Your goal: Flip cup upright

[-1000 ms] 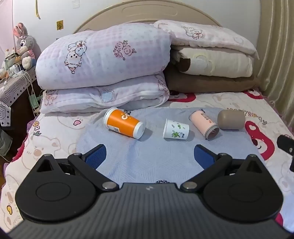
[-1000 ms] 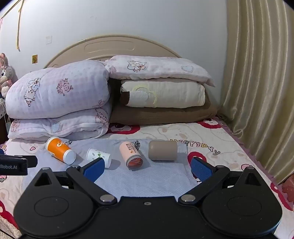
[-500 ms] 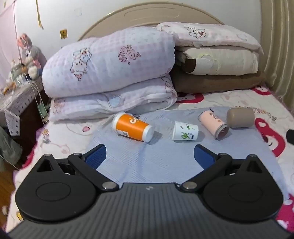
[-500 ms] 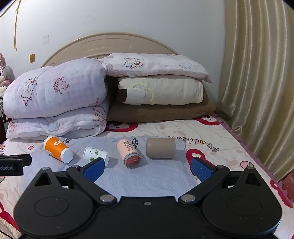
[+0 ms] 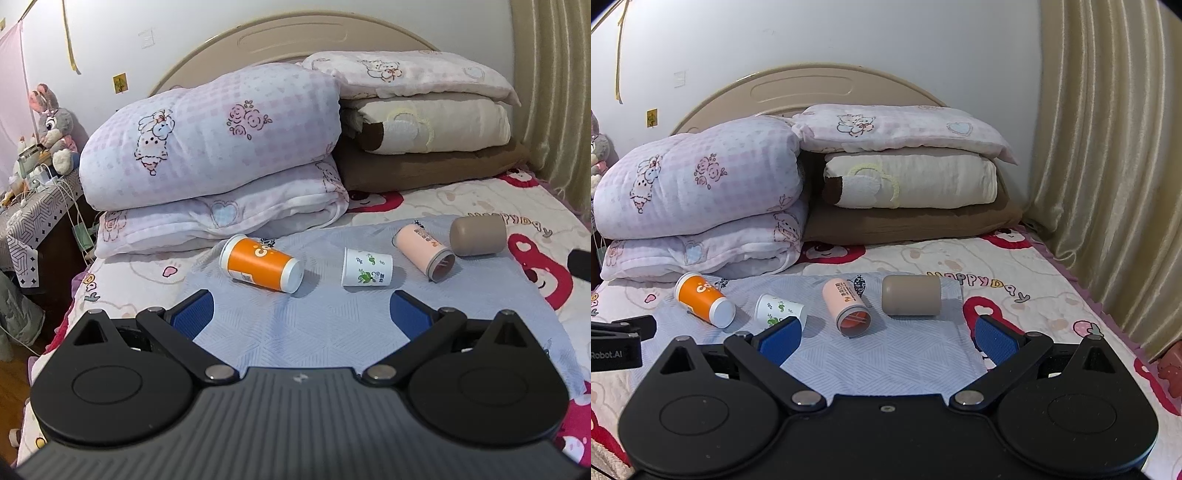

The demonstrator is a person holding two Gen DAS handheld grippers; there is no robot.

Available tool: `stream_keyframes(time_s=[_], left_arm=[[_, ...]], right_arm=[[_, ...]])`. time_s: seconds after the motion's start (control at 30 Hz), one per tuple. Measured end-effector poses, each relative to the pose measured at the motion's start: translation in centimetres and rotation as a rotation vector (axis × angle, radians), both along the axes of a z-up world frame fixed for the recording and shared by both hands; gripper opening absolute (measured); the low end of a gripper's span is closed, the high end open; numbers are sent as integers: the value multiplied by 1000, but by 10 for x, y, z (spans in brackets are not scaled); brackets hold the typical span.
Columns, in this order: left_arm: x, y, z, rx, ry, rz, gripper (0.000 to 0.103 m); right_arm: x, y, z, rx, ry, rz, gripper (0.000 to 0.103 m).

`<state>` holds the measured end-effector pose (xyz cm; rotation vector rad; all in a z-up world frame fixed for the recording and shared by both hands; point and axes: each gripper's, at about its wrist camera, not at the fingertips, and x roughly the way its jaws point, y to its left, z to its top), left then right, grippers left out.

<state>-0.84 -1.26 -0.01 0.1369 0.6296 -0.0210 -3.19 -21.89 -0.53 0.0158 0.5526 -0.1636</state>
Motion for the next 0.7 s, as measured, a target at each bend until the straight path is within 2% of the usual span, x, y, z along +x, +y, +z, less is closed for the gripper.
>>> stream_keyframes(time_s=[0.13, 0.33, 0.53, 0.7], left_arm=[[-2, 7, 4, -53, -5, -10, 103], [-3, 3, 2, -24, -16, -15, 103], [-4, 2, 2, -33, -22, -24, 103], [-4, 10, 4, -71, -21, -8, 103]], right_arm=[[1, -1, 0, -3, 5, 4, 102], [1, 0, 0, -4, 6, 4, 102], [1, 3, 0, -10, 10, 7, 102], [1, 3, -2, -7, 15, 13, 102]])
